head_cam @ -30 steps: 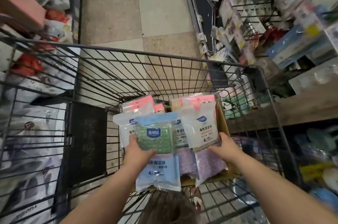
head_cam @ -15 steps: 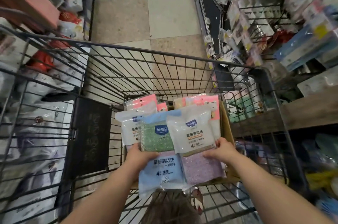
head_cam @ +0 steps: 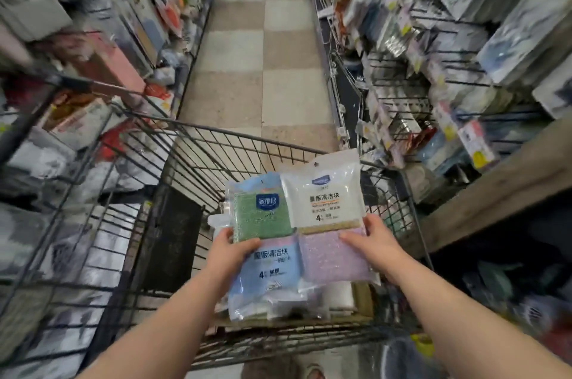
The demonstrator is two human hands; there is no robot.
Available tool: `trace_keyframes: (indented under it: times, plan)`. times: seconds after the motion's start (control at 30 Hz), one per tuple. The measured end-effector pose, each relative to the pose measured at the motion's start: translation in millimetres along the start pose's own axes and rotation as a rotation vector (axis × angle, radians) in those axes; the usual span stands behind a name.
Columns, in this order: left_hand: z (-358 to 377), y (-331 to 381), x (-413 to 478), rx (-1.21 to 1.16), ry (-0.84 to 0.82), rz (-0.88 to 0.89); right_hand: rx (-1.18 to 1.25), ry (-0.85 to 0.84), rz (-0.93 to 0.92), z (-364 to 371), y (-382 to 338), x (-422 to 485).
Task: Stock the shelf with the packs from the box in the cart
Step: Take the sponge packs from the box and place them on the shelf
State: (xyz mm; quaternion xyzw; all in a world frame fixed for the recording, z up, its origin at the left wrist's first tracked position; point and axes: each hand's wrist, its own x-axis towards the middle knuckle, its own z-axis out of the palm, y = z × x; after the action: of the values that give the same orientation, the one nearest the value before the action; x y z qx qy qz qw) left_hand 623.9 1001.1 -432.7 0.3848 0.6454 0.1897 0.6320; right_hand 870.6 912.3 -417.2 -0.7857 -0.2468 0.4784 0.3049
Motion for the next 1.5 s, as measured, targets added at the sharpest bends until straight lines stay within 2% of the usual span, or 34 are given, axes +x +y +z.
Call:
trace_keyframes:
  times: [0.27, 0.43, 0.67, 0.9, 1.23, 1.5]
  plan:
    - [-6, 62, -74, -0.004, -0.042, 0.227, 0.023, 0.144, -0.16, -46, -42, -90]
    - [-6, 84, -125, 0.059, -0.148, 0.341, 0.063, 0.277, -0.245, -61, -49, -163]
    - [-20, 77, -207, 0.095, -0.349, 0.498, 0.117, 0.524, -0.302, -58, -30, -282]
    - [-28, 47, -294, 0.14, -0.486, 0.588, 0.131, 0.677, -0.301, -48, 9, -408]
    - [68, 11, -420, 0.194, -0.713, 0.684, 0.211, 0.927, -0.221, -111, 98, -550]
    - [213, -64, -551, 0.207, -0.902, 0.735, 0.317, 1.087, -0.193, -212, 218, -664]
